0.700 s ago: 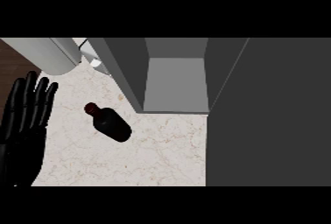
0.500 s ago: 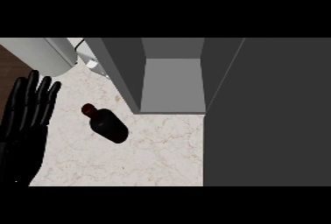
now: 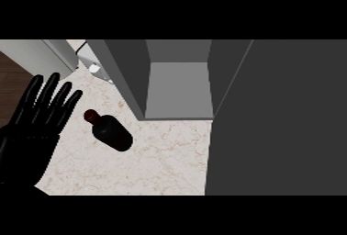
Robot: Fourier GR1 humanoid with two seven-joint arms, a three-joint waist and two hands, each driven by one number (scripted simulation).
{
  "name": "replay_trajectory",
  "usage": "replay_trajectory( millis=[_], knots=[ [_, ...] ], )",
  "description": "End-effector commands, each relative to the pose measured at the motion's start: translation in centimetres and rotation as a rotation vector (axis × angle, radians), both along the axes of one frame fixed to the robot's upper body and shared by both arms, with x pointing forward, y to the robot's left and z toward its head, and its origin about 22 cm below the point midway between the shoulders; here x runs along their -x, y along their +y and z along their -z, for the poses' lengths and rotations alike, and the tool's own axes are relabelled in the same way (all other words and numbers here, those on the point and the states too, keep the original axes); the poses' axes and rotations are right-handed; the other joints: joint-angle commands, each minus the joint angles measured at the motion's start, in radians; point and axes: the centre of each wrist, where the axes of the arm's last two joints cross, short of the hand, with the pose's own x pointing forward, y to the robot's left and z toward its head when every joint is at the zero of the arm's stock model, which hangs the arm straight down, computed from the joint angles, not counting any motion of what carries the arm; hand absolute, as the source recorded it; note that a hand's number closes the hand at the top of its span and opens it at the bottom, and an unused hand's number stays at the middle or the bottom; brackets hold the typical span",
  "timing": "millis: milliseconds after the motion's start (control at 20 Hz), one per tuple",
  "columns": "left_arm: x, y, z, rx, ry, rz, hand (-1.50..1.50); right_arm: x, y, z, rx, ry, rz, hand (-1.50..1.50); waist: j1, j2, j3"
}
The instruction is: Pick up the wine, place it into the cabinet and close the cabinet
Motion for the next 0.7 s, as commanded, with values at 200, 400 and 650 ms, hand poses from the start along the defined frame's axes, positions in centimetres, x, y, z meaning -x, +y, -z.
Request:
replay_trajectory(
  millis=[200, 400, 650],
  knots=[
    [2.9, 2.2, -5.7, 0.030, 0.064, 0.041, -1.50, 4.3, 0.3, -3.2, -0.027, 0.033, -0.047, -1.50, 0.007, 0.001, 0.000],
    [2.6, 2.7, -6.8, 0.056, 0.059, 0.032, -1.50, 5.7, 1.5, -5.3, -0.041, 0.041, -0.039, -1.50, 0.003, 0.001, -0.001],
    [3.9, 3.5, -7.7, 0.055, 0.084, 0.043, -1.50, 6.5, 1.1, -5.6, -0.045, 0.049, -0.035, -1.50, 0.002, 0.001, -0.001]
  ],
)
